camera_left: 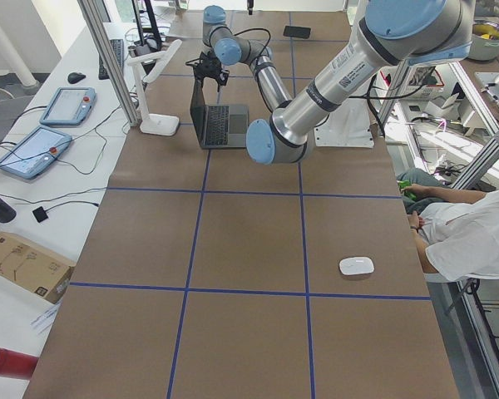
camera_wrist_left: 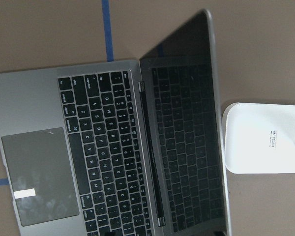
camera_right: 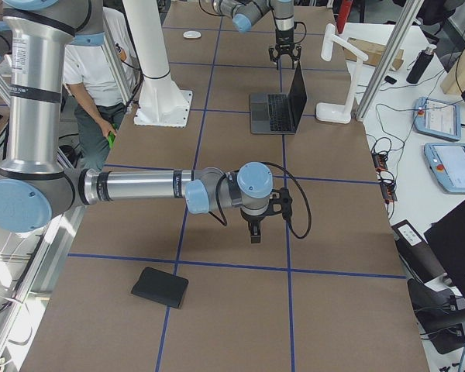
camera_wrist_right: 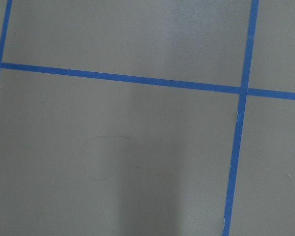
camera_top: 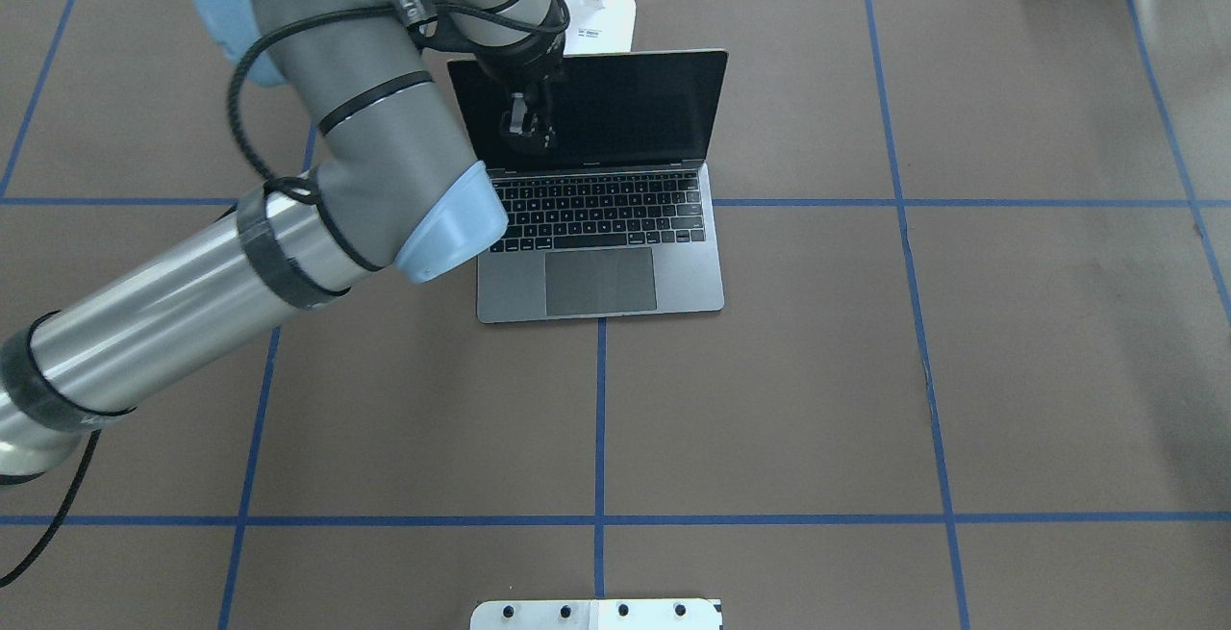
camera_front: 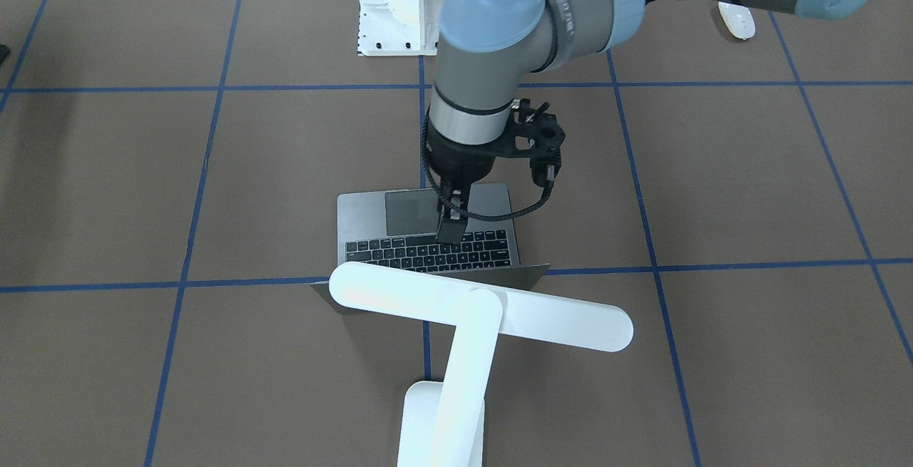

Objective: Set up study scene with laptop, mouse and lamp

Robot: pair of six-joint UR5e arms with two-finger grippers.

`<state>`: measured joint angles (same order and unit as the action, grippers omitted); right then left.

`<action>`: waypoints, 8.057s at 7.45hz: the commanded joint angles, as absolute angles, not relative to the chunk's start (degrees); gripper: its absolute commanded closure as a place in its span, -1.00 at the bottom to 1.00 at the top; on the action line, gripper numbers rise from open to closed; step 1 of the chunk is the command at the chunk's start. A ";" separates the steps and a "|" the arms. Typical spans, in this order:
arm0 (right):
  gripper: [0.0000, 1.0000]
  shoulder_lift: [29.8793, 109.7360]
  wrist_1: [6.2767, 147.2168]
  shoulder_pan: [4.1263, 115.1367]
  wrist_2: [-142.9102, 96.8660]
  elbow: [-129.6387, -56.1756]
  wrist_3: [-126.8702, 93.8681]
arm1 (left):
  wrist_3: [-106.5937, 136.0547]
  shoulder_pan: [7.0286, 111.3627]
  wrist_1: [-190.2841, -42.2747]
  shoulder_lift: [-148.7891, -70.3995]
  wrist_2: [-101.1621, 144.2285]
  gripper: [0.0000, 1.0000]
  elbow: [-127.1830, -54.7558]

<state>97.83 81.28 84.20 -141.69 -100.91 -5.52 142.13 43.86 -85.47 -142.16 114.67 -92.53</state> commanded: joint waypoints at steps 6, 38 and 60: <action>-0.99 100.88 81.39 87.80 -142.56 -84.99 33.28 | 98.58 44.03 -80.94 -116.22 115.31 -0.98 -123.46; -0.92 95.27 121.03 78.84 -139.92 -70.40 87.45 | 73.92 48.96 -79.89 -105.38 115.05 -0.98 -138.60; 1.00 94.93 132.59 78.75 -147.48 -74.51 87.19 | 73.92 49.83 -79.45 -105.29 115.05 -0.98 -140.45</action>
<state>95.82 129.79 78.75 -147.41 -72.84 87.38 73.92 49.71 -79.45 -105.29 115.05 -140.32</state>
